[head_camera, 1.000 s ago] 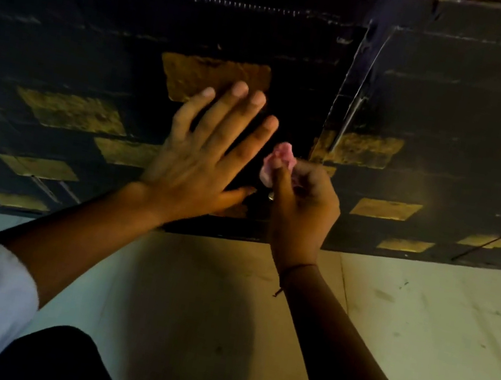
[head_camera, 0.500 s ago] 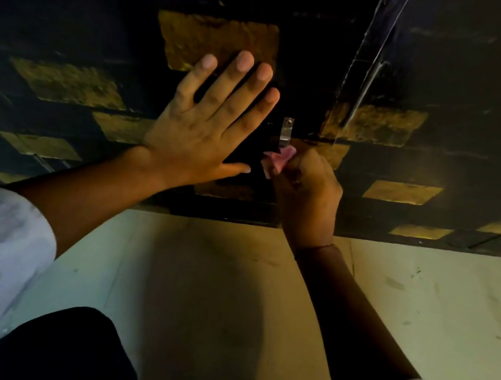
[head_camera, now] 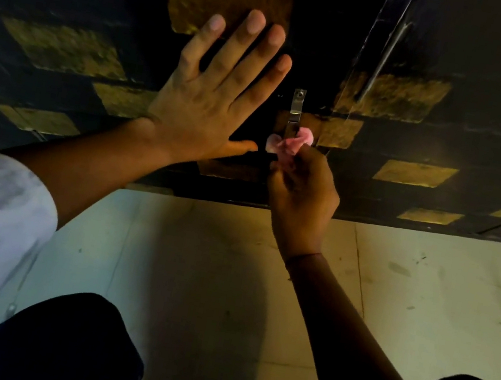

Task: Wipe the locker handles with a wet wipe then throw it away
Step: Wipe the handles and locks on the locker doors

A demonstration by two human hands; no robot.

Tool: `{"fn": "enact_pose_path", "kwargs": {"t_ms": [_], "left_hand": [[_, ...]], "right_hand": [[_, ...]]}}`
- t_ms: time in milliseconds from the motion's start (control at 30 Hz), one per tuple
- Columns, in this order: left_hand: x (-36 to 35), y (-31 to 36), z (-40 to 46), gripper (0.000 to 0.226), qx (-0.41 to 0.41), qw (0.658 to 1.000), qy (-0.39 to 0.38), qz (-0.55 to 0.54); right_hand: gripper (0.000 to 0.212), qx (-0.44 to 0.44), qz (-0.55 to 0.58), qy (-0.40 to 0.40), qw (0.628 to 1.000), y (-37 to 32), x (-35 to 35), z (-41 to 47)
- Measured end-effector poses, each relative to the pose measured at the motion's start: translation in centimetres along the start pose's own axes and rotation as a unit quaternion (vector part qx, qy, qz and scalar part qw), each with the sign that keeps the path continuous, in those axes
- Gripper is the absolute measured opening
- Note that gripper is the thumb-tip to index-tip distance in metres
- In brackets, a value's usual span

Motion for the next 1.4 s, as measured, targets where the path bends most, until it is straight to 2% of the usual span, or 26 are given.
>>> {"fn": "enact_pose_path", "kwargs": {"t_ms": [67,133,233,300,433,500,700,867,1034,1167,1334,1400], "left_hand": [[0.0,0.1,0.0,0.111,-0.001,1.0,0.006,0.004],[-0.1,0.1,-0.1,0.11,-0.001,1.0,0.002,-0.002],[-0.1,0.0,-0.1,0.108,0.007,1.0,0.002,-0.018],[-0.1,-0.1,-0.1,0.108,0.007,1.0,0.005,-0.014],[0.3,0.0,0.0,0.11,0.001,1.0,-0.011,0.002],[0.4,0.0,-0.1,0.111,0.002,1.0,-0.015,0.016],[0.6,0.1,0.0,0.114,0.005,1.0,-0.019,0.013],[1.0,-0.1,-0.1,0.116,0.005,0.999,-0.031,0.01],[1.1,0.0,-0.2,0.116,0.006,0.999,-0.038,0.01],[1.1,0.2,0.0,0.117,0.007,0.999,-0.04,0.011],[1.0,0.1,0.0,0.117,0.006,0.999,-0.051,0.01],[1.2,0.1,0.0,0.116,0.006,0.999,-0.052,0.009]], "right_hand": [[0.031,-0.004,0.01,0.022,1.0,-0.4,-0.1,0.3],[0.022,-0.003,0.011,0.047,0.999,-1.0,0.1,1.5],[0.012,0.034,-0.031,0.031,0.998,-1.4,0.4,2.3],[0.014,0.056,-0.07,0.012,0.996,-1.2,0.3,2.3],[0.01,0.057,-0.14,0.022,0.988,0.1,0.7,2.2],[0.009,0.039,-0.119,0.042,0.991,0.7,1.6,1.7],[0.016,0.039,-0.121,-0.009,0.992,-0.4,0.7,2.4],[0.005,0.051,-0.08,0.003,0.995,-0.5,0.8,2.1],[0.008,0.048,0.007,0.042,0.998,-1.5,1.0,1.4],[0.008,0.031,-0.017,0.015,0.999,-0.9,0.9,1.7],[0.002,0.06,0.019,0.081,0.995,-2.8,1.4,2.1],[0.004,0.057,0.013,0.066,0.996,-3.1,1.3,2.6]]}}
Point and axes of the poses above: each hand's wrist, its own z-axis towards the middle knuckle, its own x-axis out of the back of the hand, y = z × x, the point moved 3 cm from there along z, towards the middle knuckle, and after that the axes turned 11 degrees about -y, right-handed, at the moved point
